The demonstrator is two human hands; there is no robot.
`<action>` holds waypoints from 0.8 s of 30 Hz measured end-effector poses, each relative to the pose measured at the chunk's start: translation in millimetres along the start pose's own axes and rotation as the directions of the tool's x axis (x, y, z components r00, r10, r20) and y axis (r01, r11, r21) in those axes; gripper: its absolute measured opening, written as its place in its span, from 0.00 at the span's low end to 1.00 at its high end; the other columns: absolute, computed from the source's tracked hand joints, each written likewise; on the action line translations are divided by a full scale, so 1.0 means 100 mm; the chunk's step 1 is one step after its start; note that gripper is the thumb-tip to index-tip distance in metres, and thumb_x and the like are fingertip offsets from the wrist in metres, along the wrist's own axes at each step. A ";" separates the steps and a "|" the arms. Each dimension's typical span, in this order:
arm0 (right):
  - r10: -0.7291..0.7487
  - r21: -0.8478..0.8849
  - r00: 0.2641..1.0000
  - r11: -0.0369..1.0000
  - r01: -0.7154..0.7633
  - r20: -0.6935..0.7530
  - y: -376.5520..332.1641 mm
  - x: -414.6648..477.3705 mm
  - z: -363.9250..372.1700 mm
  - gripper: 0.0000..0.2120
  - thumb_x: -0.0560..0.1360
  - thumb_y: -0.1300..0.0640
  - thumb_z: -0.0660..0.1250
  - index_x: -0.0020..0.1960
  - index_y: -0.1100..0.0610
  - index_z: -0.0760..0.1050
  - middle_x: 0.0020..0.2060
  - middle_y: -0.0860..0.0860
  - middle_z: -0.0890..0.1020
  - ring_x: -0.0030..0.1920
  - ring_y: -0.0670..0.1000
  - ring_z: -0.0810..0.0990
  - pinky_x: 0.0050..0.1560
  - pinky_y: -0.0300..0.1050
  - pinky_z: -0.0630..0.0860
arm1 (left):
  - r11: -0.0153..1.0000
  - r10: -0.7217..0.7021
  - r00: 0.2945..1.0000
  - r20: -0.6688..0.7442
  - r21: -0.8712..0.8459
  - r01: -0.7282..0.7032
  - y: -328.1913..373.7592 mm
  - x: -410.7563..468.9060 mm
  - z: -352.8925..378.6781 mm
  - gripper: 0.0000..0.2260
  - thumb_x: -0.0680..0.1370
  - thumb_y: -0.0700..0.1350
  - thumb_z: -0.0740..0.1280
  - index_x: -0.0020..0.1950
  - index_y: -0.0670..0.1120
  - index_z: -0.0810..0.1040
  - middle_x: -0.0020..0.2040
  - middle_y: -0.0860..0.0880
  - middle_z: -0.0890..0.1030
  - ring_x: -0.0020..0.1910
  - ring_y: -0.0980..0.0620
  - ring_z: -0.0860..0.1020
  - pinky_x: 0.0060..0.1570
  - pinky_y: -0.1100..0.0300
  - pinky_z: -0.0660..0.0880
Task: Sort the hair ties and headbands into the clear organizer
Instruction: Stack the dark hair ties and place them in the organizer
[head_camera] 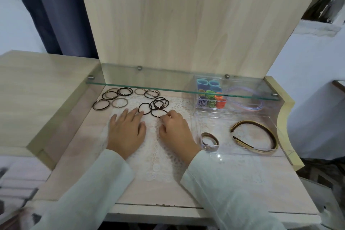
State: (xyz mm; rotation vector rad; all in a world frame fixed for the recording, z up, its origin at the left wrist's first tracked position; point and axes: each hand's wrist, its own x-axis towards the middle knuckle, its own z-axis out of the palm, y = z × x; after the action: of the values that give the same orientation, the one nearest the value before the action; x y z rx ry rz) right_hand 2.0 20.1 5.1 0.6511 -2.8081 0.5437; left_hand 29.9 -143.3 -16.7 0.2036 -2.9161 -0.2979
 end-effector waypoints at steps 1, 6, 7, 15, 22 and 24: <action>0.008 -0.004 1.000 1.000 -0.009 -0.029 0.00 0.01 0.02 0.12 0.76 0.59 0.60 0.55 0.61 0.77 0.51 0.57 0.75 0.51 0.59 0.73 0.47 0.51 0.71 | 1.000 0.009 1.000 -0.017 -0.016 -0.009 0.01 -0.01 0.00 0.34 0.73 0.58 0.39 0.74 0.54 0.68 0.77 0.55 0.65 0.77 0.50 0.59 0.74 0.47 0.49; 0.082 0.084 0.992 0.994 -0.074 -0.091 -0.01 0.10 0.07 0.11 0.75 0.60 0.62 0.54 0.61 0.77 0.51 0.57 0.74 0.51 0.59 0.73 0.50 0.53 0.72 | 0.996 0.049 0.992 -0.115 -0.068 -0.057 0.00 -0.05 0.02 0.28 0.74 0.54 0.46 0.64 0.52 0.78 0.69 0.54 0.76 0.71 0.51 0.70 0.72 0.47 0.55; 0.095 0.100 0.991 0.991 -0.085 -0.099 -0.01 0.11 0.07 0.10 0.75 0.61 0.63 0.54 0.61 0.77 0.51 0.57 0.74 0.51 0.59 0.72 0.50 0.52 0.72 | 0.995 0.058 0.988 -0.140 -0.070 -0.068 0.00 -0.05 0.02 0.26 0.74 0.54 0.48 0.62 0.53 0.80 0.66 0.54 0.78 0.68 0.51 0.73 0.71 0.48 0.57; 0.147 0.195 0.982 0.973 -0.122 -0.119 0.09 0.14 0.15 0.10 0.76 0.60 0.65 0.54 0.60 0.81 0.52 0.56 0.73 0.54 0.56 0.70 0.54 0.46 0.71 | 0.958 0.181 0.929 -0.323 -0.156 -0.241 -0.04 -0.06 0.02 0.17 0.75 0.48 0.56 0.56 0.52 0.82 0.51 0.55 0.81 0.51 0.52 0.79 0.59 0.54 0.66; 0.163 0.317 0.961 0.945 -0.086 -0.224 0.14 0.12 0.21 0.03 0.74 0.62 0.69 0.46 0.61 0.81 0.47 0.53 0.73 0.51 0.53 0.71 0.50 0.38 0.68 | 0.968 0.096 0.956 -0.279 -0.199 -0.155 -0.09 -0.03 0.11 0.18 0.76 0.50 0.55 0.54 0.51 0.84 0.57 0.55 0.83 0.64 0.50 0.78 0.64 0.45 0.67; 0.169 0.334 0.948 0.940 -0.072 -0.271 0.15 0.10 0.22 0.03 0.74 0.61 0.70 0.46 0.60 0.80 0.46 0.52 0.74 0.50 0.51 0.71 0.48 0.40 0.71 | 0.960 0.139 0.929 -0.343 -0.185 -0.212 -0.09 -0.05 0.10 0.14 0.76 0.49 0.59 0.50 0.52 0.84 0.52 0.57 0.83 0.57 0.53 0.81 0.62 0.46 0.68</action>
State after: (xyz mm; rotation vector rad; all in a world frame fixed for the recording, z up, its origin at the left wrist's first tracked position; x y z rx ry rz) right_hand -15.8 20.1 -16.6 0.4064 -2.5075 1.0449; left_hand 34.0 -149.6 -28.9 -0.0423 -2.5263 -0.5007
